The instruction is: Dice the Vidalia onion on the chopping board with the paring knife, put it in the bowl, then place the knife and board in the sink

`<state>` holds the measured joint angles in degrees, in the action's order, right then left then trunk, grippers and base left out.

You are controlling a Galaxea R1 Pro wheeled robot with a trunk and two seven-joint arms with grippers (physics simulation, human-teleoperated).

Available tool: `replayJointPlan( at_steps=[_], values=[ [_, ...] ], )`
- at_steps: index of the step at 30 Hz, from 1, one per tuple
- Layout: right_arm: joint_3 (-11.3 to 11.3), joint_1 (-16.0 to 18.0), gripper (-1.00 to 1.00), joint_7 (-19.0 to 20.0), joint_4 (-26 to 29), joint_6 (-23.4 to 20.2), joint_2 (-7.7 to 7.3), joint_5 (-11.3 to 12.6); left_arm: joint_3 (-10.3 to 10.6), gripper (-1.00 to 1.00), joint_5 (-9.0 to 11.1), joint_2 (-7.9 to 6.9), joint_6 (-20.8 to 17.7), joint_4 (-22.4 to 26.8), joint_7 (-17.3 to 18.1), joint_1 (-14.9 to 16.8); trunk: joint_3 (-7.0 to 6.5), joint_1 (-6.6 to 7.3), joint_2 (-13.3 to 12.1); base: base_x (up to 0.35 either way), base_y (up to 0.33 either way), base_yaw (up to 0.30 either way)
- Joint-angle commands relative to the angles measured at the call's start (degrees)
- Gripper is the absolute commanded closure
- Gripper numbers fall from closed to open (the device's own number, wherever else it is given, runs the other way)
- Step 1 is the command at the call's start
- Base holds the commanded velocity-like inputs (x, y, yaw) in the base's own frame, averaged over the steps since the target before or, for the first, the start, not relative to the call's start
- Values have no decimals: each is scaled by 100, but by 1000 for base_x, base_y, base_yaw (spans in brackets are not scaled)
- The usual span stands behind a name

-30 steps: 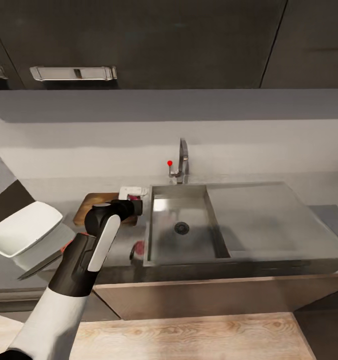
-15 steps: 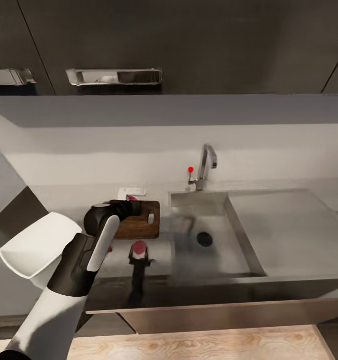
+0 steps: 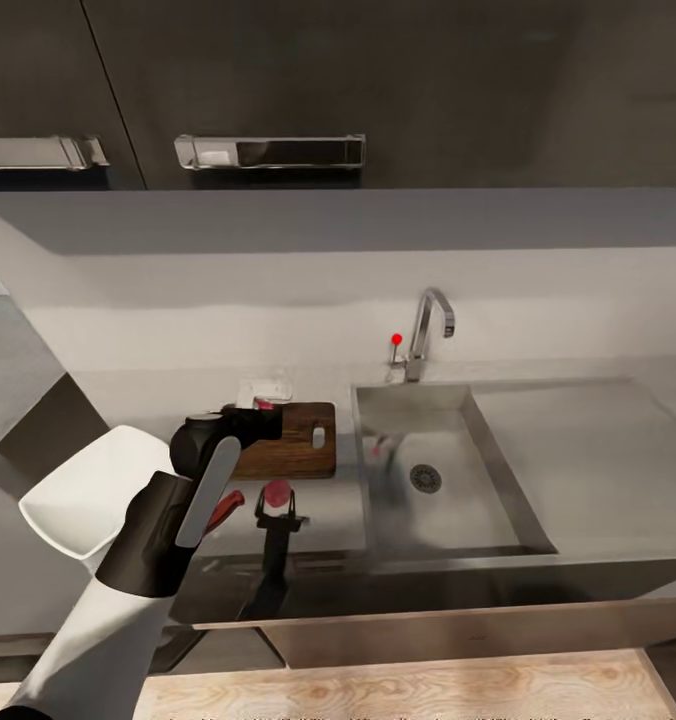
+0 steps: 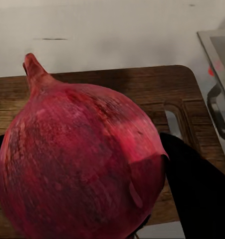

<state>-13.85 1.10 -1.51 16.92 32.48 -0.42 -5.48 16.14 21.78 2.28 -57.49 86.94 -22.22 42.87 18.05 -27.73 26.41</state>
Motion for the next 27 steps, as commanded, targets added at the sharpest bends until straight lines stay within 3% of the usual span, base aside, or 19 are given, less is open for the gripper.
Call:
replayJointPlan(
  at_steps=[1, 27],
  values=[
    [-30, 4, -100, -16, -4, 16, 1, -59, 4, 100, 54, 0, -16, -1, -56, -3, 17, -2, 10, 0, 0, 0],
    [-30, 4, -100, -16, -4, 13, -2, -59, 4, 100, 54, 0, -16, -54, -55, -51, 259, -2, 10, 16, 0, 0]
  ],
)
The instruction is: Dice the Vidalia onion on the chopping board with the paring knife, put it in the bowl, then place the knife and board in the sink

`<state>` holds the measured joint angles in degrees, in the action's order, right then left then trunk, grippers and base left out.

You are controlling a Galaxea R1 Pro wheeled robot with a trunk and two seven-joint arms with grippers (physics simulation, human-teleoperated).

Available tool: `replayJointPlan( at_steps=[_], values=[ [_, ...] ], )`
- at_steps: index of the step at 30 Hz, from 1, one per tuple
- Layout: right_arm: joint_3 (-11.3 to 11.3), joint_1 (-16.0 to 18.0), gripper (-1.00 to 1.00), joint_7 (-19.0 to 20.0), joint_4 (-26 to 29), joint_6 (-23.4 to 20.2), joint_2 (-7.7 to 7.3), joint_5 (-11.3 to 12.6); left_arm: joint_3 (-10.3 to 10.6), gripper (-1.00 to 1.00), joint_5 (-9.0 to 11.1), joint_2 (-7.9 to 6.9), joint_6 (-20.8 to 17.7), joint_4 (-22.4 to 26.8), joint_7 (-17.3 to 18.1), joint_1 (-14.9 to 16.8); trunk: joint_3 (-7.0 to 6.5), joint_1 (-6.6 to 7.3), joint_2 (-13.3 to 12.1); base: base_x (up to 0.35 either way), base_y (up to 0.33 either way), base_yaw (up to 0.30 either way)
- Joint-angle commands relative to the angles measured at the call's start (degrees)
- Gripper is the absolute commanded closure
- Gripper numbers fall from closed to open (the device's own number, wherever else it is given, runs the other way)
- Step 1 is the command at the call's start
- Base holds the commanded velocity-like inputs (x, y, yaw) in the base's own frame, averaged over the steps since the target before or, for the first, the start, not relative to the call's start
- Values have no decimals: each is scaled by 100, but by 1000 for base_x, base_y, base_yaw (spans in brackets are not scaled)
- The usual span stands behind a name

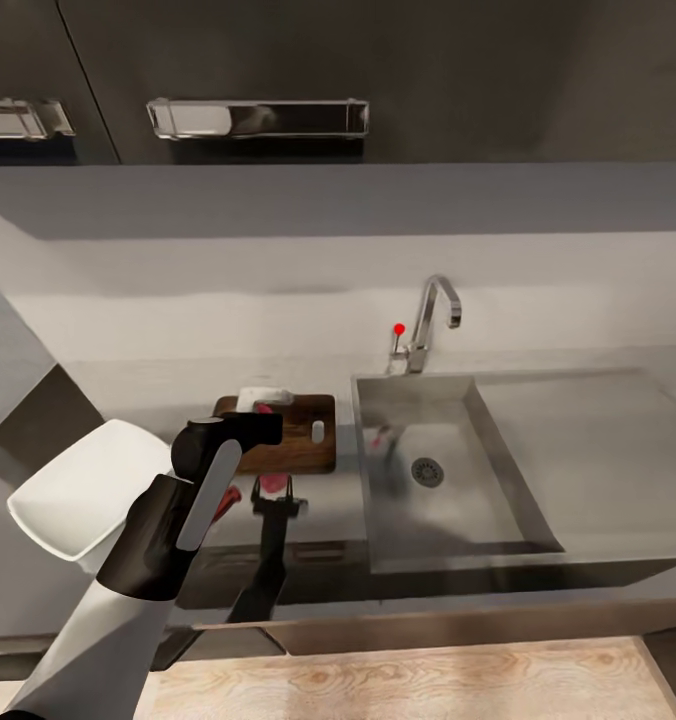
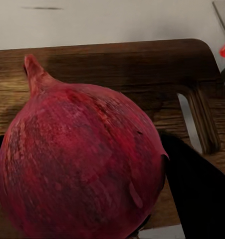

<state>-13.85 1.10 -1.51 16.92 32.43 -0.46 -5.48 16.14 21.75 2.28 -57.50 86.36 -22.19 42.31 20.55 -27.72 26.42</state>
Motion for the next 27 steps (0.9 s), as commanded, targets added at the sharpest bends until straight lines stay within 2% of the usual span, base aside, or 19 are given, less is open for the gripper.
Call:
replayJointPlan(
  at_steps=[1, 27],
  values=[
    [-30, 4, -100, -16, -4, 18, 2, -58, 4, 100, 58, 0, -16, 0, -57, 5, 18, -3, 9, 122, 0, 0],
    [-30, 4, -100, -16, -4, 18, 4, -58, 4, 100, 58, 0, -16, -9, -57, 5, 262, -3, 9, 10, 0, 0]
  ],
)
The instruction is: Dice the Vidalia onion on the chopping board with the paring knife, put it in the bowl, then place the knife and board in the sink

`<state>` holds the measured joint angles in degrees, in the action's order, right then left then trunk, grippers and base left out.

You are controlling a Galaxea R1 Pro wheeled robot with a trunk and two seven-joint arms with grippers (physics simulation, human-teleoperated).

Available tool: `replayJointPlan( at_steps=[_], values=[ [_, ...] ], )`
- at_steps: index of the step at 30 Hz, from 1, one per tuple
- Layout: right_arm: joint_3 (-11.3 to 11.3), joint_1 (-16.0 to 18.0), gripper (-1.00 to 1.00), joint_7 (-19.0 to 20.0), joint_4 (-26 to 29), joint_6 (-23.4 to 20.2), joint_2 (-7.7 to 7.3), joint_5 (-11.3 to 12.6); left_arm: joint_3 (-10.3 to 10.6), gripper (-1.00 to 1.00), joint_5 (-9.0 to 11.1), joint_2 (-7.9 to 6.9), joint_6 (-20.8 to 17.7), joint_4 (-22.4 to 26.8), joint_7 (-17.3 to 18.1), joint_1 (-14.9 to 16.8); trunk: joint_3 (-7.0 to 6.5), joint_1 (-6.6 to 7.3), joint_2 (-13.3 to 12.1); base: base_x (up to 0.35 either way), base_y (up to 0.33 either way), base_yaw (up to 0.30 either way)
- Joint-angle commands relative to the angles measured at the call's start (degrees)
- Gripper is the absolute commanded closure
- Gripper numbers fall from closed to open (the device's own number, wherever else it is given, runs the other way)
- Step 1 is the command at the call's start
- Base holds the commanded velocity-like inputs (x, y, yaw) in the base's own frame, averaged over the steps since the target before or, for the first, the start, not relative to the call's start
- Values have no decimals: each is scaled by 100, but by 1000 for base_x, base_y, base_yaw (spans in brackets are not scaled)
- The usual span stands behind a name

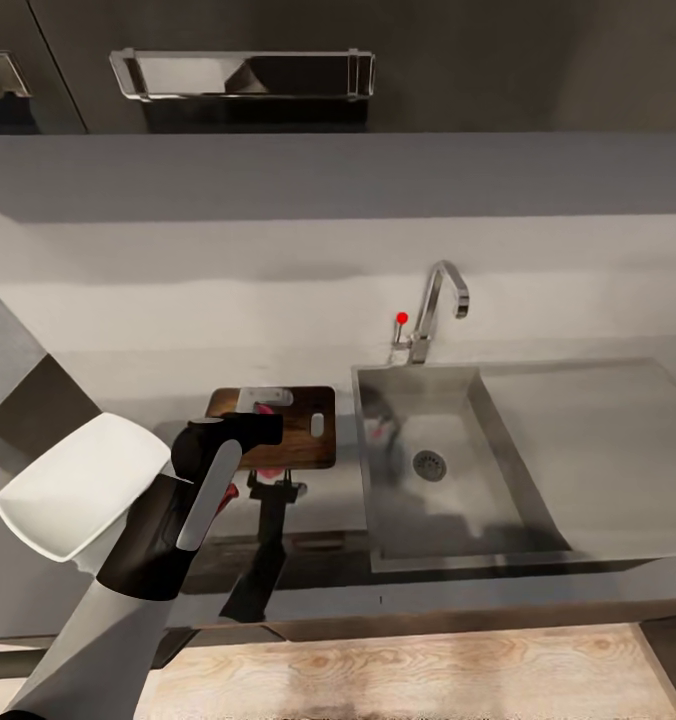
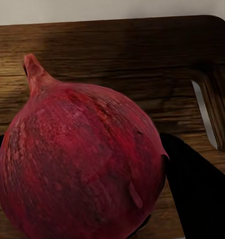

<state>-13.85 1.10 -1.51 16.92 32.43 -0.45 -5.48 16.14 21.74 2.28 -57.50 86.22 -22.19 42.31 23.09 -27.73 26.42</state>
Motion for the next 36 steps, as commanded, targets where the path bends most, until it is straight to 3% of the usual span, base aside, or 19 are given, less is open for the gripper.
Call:
replayJointPlan(
  at_steps=[1, 20, 36],
  values=[
    [-30, 4, -100, -16, -4, 18, 2, -58, 4, 100, 58, 0, -16, 5, -57, 5, 18, -2, 9, 0, 0, 0],
    [-30, 4, -100, -16, -4, 18, 1, -58, 4, 100, 44, 0, -16, 39, -62, 5, 191, -2, 9, 49, 0, 0],
    [-30, 4, -100, -16, -4, 18, 7, -58, 4, 100, 42, 0, -16, 44, -59, 5, 201, -2, 9, 44, 40, 0]
  ],
)
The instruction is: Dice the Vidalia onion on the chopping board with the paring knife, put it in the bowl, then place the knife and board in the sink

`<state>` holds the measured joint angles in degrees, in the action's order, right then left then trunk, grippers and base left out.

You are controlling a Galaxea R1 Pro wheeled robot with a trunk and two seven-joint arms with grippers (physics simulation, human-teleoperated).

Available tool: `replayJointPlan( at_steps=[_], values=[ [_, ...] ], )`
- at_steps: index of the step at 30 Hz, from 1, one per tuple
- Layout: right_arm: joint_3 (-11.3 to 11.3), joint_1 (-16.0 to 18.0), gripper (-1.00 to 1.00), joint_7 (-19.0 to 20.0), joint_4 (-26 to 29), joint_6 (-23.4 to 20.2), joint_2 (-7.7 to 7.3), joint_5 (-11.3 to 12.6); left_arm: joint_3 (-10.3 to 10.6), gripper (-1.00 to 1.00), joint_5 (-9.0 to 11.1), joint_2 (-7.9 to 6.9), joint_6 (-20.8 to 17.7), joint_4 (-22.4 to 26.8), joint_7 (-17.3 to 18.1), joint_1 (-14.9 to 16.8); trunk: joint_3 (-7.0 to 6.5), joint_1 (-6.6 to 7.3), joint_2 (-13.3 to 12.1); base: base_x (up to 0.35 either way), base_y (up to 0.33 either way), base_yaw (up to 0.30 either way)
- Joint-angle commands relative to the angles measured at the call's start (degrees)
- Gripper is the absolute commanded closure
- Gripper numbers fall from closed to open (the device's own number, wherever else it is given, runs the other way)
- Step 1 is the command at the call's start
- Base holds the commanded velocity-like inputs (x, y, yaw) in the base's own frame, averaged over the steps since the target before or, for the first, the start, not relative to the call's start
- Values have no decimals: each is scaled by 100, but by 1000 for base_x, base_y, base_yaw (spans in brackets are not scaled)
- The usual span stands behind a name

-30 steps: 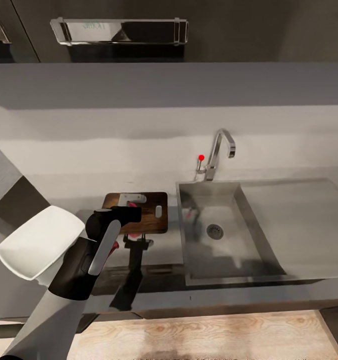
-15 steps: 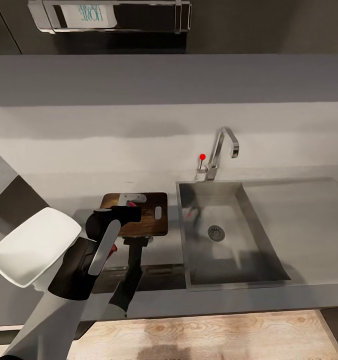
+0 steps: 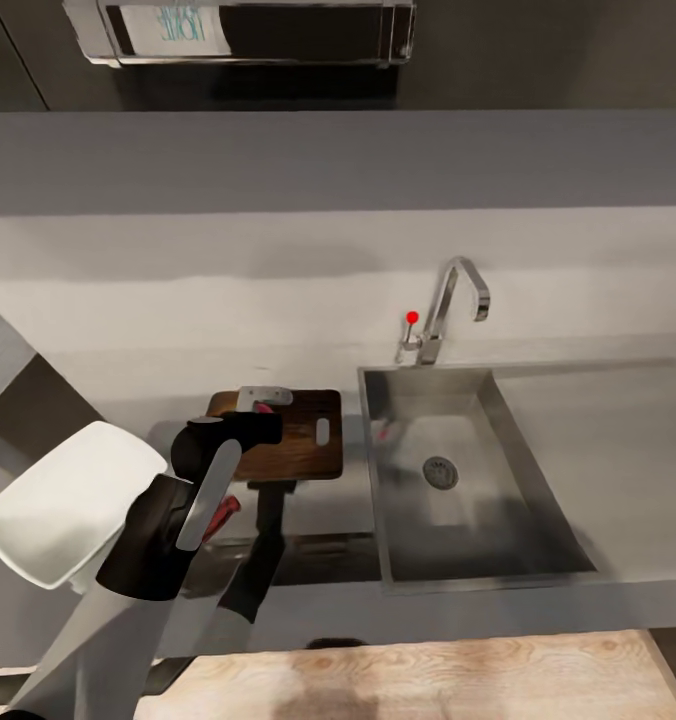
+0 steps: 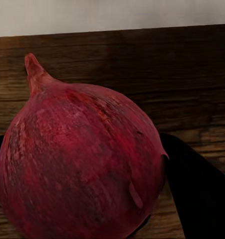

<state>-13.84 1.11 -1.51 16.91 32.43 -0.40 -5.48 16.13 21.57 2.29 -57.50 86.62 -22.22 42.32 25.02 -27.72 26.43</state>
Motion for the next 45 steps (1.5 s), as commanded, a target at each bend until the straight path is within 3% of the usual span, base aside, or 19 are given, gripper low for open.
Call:
replayJointPlan(
  at_steps=[1, 45],
  values=[
    [-31, 3, -100, -16, -3, 18, 2, -58, 4, 100, 59, 0, -15, 4, -57, 5, 7, -3, 8, 64, 61, 0],
    [-31, 3, -100, -16, -3, 18, 1, -58, 4, 100, 58, 0, -7, 3, -62, 5, 119, -3, 8, -11, 2, 0]
  ],
)
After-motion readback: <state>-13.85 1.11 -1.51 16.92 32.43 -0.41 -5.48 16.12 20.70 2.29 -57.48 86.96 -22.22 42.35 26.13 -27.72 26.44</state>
